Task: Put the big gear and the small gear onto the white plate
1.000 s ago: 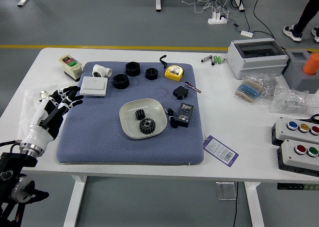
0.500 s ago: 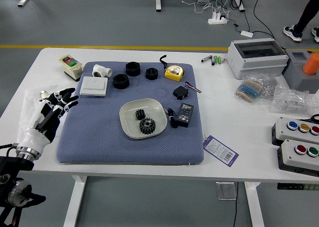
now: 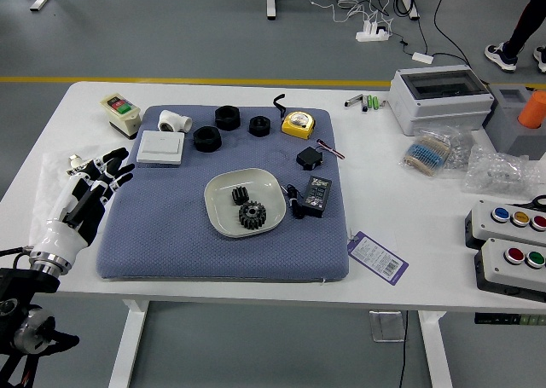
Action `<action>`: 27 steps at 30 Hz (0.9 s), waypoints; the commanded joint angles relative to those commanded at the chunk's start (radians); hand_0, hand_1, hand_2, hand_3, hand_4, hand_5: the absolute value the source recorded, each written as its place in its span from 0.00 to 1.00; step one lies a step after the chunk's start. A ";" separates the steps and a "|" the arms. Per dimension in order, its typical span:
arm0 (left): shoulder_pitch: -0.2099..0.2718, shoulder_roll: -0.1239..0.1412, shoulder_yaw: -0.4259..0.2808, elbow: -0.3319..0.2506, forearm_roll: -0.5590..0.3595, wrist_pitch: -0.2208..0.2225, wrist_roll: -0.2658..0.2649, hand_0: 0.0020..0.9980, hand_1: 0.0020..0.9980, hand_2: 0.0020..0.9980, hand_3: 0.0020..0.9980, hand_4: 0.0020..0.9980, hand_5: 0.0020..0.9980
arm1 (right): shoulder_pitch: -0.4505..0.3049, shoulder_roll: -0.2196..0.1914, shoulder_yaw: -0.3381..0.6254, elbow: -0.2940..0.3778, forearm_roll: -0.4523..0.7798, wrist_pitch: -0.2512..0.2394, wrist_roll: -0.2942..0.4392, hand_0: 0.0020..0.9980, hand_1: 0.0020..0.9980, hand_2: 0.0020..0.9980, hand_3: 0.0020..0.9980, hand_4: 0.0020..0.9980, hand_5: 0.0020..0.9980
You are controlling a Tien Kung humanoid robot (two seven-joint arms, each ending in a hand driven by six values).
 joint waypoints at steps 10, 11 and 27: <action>0.011 -0.005 0.013 -0.027 -0.047 -0.001 0.023 0.89 0.86 0.91 0.80 0.90 0.59 | -0.005 0.002 -0.010 0.000 0.002 0.002 -0.001 0.69 0.70 0.75 0.56 0.79 0.64; 0.013 -0.006 0.016 -0.036 -0.053 -0.001 0.025 0.89 0.86 0.91 0.80 0.90 0.59 | -0.006 0.002 -0.012 0.000 0.002 0.002 -0.001 0.69 0.70 0.75 0.56 0.79 0.64; 0.047 0.027 0.076 -0.095 -0.054 -0.022 0.038 1.00 0.98 1.00 0.91 0.93 0.73 | -0.010 0.001 -0.015 0.000 0.000 0.002 -0.001 0.69 0.70 0.75 0.56 0.78 0.64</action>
